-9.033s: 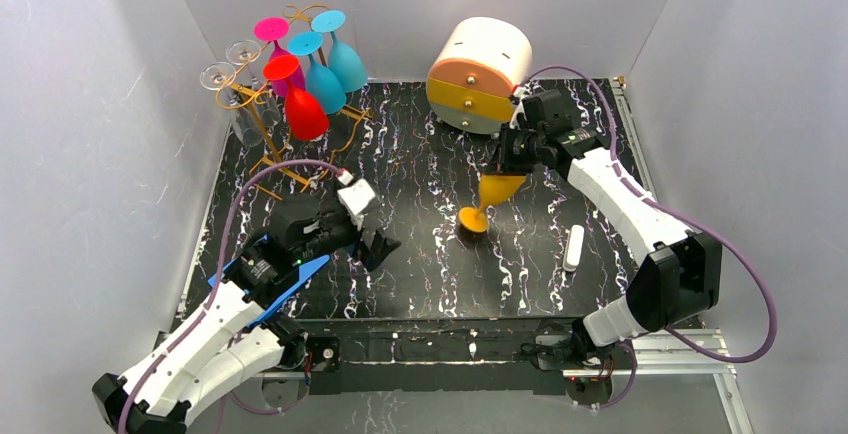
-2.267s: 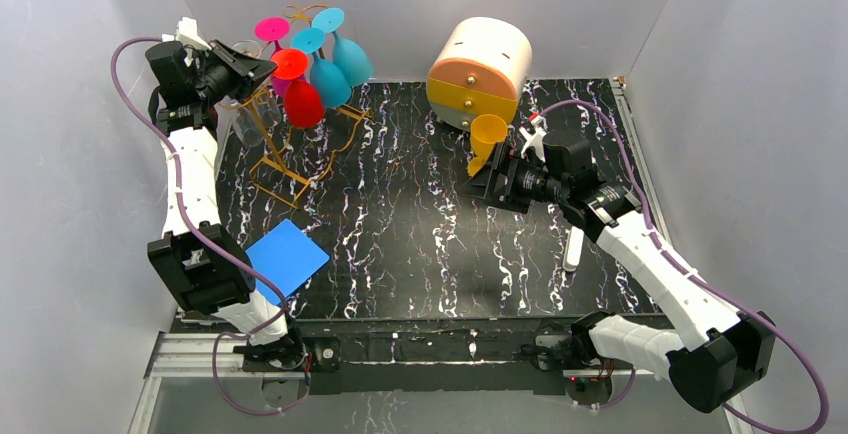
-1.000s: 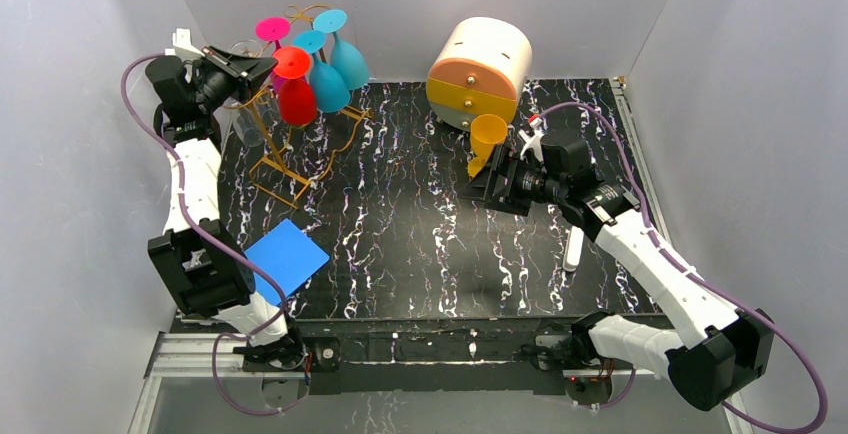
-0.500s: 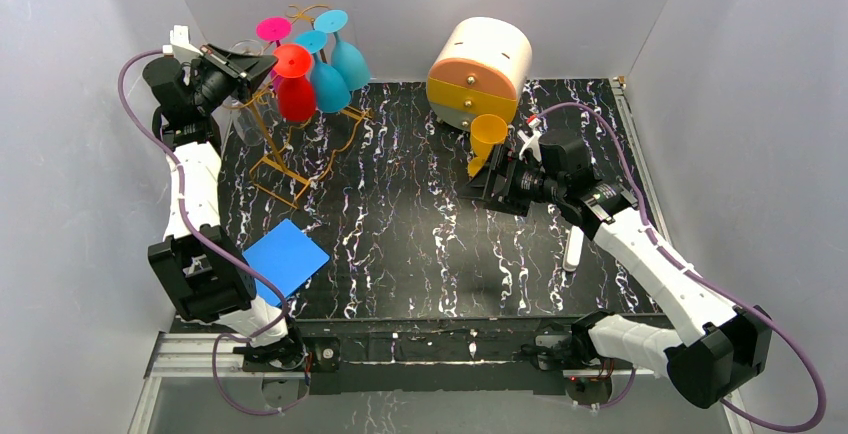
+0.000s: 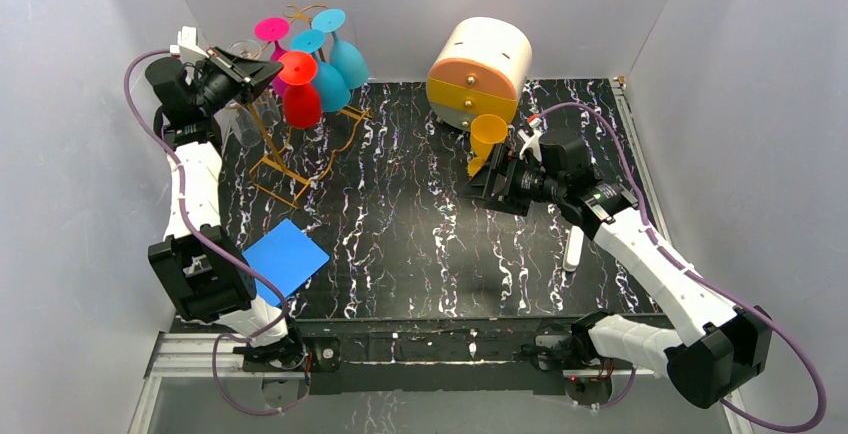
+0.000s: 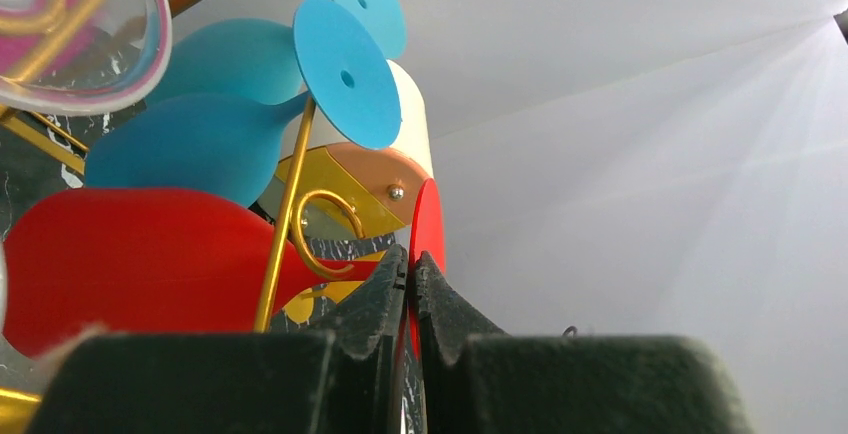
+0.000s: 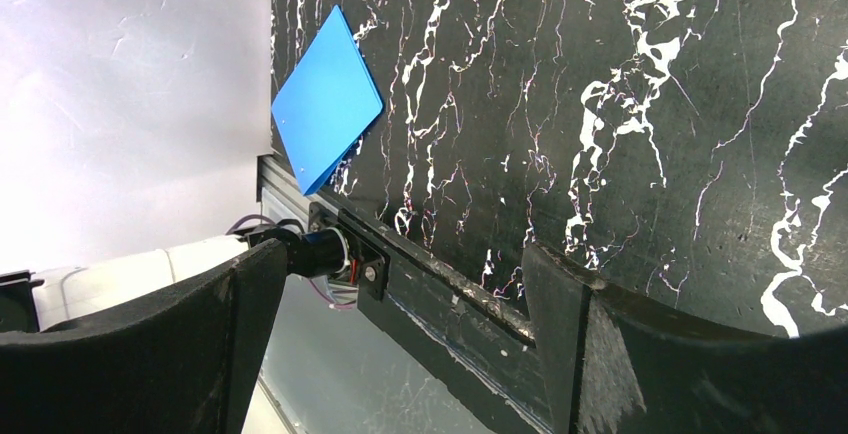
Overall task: Take the wine glass off the wine glass rack
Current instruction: Pick up the wine glass from the wine rack.
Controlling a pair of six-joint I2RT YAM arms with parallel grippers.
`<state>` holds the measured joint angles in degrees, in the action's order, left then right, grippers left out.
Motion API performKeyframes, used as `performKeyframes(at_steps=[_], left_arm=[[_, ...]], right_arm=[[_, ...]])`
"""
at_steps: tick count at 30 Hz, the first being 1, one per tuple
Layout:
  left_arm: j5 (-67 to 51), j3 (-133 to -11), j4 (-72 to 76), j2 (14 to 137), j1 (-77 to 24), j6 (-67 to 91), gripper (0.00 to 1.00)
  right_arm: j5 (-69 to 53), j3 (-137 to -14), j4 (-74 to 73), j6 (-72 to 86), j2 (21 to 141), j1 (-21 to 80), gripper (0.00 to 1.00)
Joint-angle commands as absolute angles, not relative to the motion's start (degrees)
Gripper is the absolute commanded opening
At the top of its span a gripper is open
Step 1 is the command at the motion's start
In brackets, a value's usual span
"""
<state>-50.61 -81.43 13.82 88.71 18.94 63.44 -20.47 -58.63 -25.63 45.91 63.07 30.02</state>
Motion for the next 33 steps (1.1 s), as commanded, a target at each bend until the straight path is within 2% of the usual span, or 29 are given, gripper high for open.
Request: performKeyframes(at_steps=[1,13,27,33], left_arm=[[-54.06,-83.63,15.00,87.54,18.09,61.92,0.00],[-54.76,-85.89,9.38,85.65,17.78,56.56,0.00],[-55.64,-81.37,7.54,78.42,16.83,52.72,0.00],[-57.91,-76.27,10.83,73.97,12.84,50.85,0.00]], right_arm=[[-20.08,-61.17,-25.03,46.20,62.43,29.88,0.95],[-20.40,-61.93,-25.05,46.14,62.72,29.87,0.95],[-22.81,-62.40,-24.38,46.49,64.31,29.88,0.95],[-23.14,-60.92,-21.50,47.50,64.45,29.87,0.95]])
